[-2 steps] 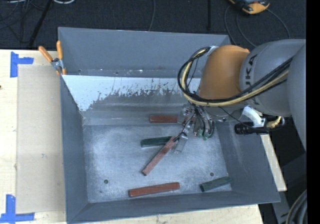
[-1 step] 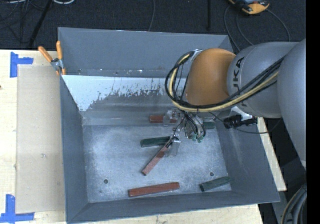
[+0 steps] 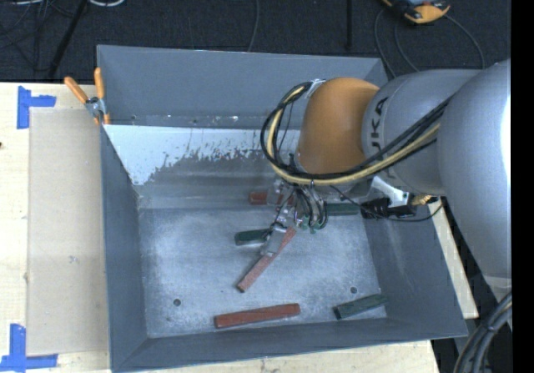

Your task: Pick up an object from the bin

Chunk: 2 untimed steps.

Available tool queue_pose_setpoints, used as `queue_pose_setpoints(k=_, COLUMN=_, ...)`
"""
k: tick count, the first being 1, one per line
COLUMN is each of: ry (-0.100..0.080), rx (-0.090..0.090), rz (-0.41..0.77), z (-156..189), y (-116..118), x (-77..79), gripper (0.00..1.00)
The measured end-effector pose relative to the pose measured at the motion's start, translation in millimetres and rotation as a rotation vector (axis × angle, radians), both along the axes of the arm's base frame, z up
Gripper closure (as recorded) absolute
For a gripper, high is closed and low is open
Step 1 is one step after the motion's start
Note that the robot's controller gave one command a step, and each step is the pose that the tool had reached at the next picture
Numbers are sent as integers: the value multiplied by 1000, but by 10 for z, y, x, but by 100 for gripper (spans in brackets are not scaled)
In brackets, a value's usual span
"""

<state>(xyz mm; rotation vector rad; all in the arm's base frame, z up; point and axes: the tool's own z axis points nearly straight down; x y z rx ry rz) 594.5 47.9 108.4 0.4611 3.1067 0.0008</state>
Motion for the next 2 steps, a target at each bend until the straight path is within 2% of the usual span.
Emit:
queue_pose_setpoints(k=1, ry=-1, rx=0, rz=-71, z=-219, y=-86, x=143, gripper=0)
queue_pose_setpoints(k=2, ry=3, rx=-2, rz=-20, z=-282, y=196, x=81, gripper=0)
